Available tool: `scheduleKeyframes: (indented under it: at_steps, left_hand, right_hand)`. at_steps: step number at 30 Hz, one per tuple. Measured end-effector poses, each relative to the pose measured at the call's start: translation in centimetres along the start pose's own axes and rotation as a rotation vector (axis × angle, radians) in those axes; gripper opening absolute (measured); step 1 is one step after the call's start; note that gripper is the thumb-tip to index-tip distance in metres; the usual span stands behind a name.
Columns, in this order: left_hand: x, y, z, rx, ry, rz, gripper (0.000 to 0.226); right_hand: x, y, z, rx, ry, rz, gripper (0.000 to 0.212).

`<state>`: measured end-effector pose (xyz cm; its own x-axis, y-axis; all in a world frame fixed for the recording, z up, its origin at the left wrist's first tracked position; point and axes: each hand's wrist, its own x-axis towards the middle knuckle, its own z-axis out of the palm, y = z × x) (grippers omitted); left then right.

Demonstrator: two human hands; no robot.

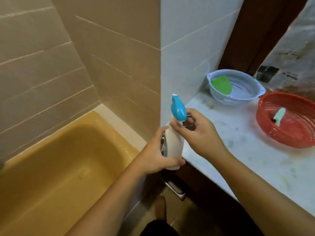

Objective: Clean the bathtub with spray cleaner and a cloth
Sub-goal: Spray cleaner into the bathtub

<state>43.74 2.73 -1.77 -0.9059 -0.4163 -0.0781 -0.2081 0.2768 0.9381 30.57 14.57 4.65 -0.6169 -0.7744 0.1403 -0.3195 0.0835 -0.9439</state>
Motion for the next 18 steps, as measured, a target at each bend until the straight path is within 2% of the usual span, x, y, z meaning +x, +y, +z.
scheduleKeyframes:
  at_steps: [2, 6, 10, 15, 18]
  left_hand:
    - [-3.9, -1.5, -1.7, 0.006, 0.073, -0.060, 0.095]
    - [-10.7, -5.1, -4.5, 0.035, 0.188, -0.183, 0.097]
    - [-16.3, -8.7, -7.8, 0.051, 0.261, -0.324, 0.098]
    - [-21.6, -13.2, -11.9, 0.058, 0.272, -0.474, 0.094]
    - [-24.1, -16.7, -14.6, 0.054, 0.202, -0.574, 0.086]
  right_hand:
    - [-0.6, -0.4, 3.9, -0.005, -0.087, -0.001, 0.044]
    - [-1.2, -1.1, 12.2, -0.122, -0.189, -0.035, 0.029]
    - [-2.2, -0.8, 21.3, -0.115, -0.252, -0.044, 0.039]
    - [-4.7, -0.1, 32.3, -0.039, -0.290, 0.062, 0.032]
    - [-5.8, 1.7, 38.4, -0.072, -0.315, 0.134, 0.030]
